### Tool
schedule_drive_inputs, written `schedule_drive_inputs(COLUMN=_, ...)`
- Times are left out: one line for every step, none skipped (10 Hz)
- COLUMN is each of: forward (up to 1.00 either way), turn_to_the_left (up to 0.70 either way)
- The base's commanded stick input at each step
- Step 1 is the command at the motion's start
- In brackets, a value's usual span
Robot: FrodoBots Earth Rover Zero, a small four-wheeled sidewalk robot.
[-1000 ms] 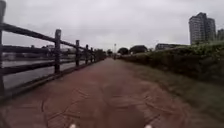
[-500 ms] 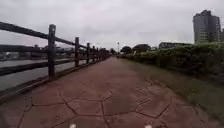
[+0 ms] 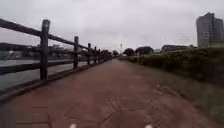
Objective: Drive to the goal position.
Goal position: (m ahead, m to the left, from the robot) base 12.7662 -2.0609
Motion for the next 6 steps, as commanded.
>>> schedule_drive_inputs(forward=1.00, turn_to_the_left=0.00)
schedule_drive_inputs(forward=1.00, turn_to_the_left=0.00)
schedule_drive_inputs(forward=1.00, turn_to_the_left=-0.29)
schedule_drive_inputs(forward=1.00, turn_to_the_left=-0.40)
schedule_drive_inputs(forward=1.00, turn_to_the_left=-0.40)
schedule_drive_inputs(forward=1.00, turn_to_the_left=-0.28)
